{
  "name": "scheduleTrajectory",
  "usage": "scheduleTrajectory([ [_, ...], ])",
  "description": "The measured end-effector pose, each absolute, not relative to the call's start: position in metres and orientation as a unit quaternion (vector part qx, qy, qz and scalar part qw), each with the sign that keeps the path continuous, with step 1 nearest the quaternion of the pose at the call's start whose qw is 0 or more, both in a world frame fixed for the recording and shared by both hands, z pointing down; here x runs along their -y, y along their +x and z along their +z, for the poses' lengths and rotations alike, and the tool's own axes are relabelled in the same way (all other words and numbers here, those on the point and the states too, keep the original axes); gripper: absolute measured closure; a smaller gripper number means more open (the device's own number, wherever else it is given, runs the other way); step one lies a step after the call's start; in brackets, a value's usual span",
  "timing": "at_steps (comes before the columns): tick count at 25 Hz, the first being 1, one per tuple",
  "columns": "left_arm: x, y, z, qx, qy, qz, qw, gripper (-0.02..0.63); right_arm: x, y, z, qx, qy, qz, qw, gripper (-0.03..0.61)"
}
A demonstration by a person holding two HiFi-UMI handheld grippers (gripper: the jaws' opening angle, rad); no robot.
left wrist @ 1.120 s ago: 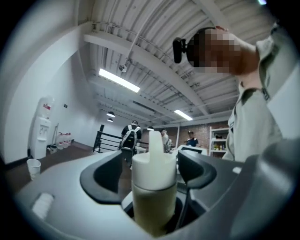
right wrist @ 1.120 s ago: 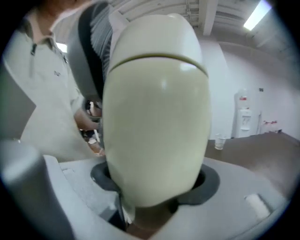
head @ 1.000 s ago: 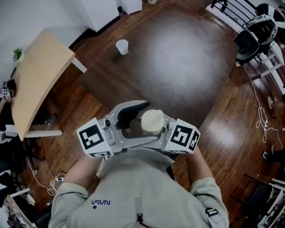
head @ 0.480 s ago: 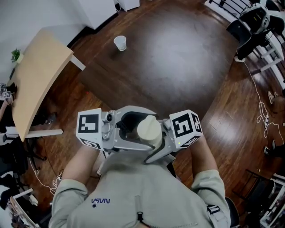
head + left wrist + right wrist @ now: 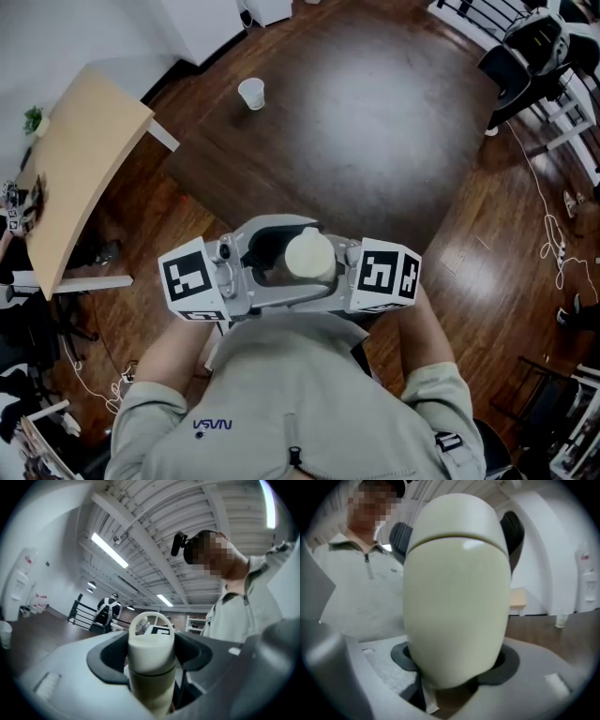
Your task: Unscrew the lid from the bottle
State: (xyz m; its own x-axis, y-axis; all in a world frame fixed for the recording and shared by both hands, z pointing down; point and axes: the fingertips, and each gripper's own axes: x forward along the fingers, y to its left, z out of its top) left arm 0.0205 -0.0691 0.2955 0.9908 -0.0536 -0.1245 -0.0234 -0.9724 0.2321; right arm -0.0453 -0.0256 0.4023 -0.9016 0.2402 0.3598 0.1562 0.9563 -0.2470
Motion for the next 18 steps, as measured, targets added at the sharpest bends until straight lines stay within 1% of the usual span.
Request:
scheduleTrajectory([
  [5, 0.101, 0.014, 0.300, 0.193, 0.979, -0.054, 0.036, 0.325, 0.095, -0.050, 0.415, 0.962, 0.147, 0.056, 0.221, 0.279],
  [7, 0.105, 0.018, 0.299, 0.246, 0.968, -0.056, 0.021, 0.325, 0.113, -0.045, 0.416, 0.946, 0.240, 0.045, 0.213, 0.279],
  [9, 0.108, 0.022, 0.298, 0.277, 0.959, -0.052, 0.022, 0.327, 0.126, -0.042, 0.418, 0.929, 0.311, 0.046, 0.197, 0.279],
  [13, 0.106, 0.029, 0.303, 0.292, 0.955, -0.040, 0.018, 0.328, 0.131, -0.037, 0.421, 0.910, 0.374, 0.059, 0.168, 0.279],
  [18, 0.104, 0.029, 0.305, 0.300, 0.953, -0.045, 0.015, 0.328, 0.131, -0.035, 0.425, 0.899, 0.402, 0.062, 0.162, 0.279],
])
